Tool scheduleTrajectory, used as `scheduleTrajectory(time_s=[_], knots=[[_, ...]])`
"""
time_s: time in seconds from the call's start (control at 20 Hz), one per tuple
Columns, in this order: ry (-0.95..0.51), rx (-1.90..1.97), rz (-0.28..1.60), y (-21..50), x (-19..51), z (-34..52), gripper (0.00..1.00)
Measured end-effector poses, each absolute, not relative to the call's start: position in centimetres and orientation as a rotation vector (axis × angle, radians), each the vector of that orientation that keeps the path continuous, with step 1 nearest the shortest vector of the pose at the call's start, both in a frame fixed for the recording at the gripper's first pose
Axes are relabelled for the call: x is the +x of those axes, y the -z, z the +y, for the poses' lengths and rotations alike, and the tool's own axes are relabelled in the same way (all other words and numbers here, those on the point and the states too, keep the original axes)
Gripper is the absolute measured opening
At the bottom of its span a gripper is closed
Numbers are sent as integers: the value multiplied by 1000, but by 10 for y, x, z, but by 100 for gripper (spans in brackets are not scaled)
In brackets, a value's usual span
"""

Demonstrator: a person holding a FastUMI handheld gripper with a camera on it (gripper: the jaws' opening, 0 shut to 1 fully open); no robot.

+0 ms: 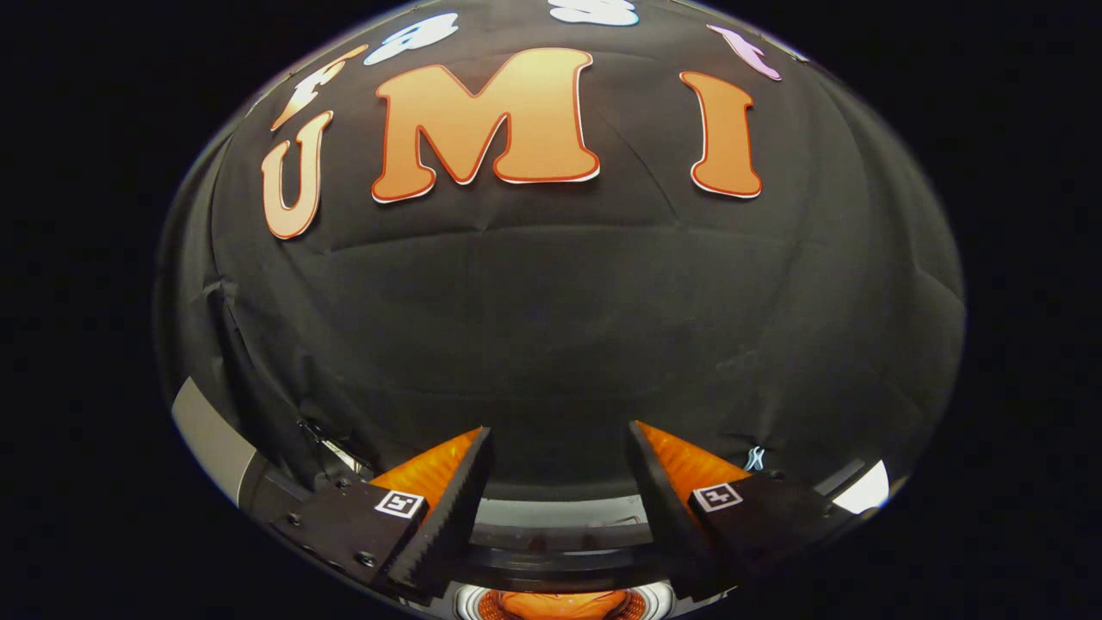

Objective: Put the clothes into the washing machine and then close the washing machine lid.

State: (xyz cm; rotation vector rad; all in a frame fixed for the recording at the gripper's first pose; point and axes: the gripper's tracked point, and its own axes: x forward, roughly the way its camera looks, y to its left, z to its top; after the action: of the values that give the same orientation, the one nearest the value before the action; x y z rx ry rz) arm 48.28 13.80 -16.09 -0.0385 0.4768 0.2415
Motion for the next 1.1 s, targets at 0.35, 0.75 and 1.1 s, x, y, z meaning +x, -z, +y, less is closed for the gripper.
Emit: scheduleTrajectory(time_s=[0.35, 0.75, 1.1], knots=[[-243, -40, 457, 158, 476, 139, 98], [-241, -37, 373, 158, 415, 124, 98], [-244, -35, 369, 166, 382, 119, 98]])
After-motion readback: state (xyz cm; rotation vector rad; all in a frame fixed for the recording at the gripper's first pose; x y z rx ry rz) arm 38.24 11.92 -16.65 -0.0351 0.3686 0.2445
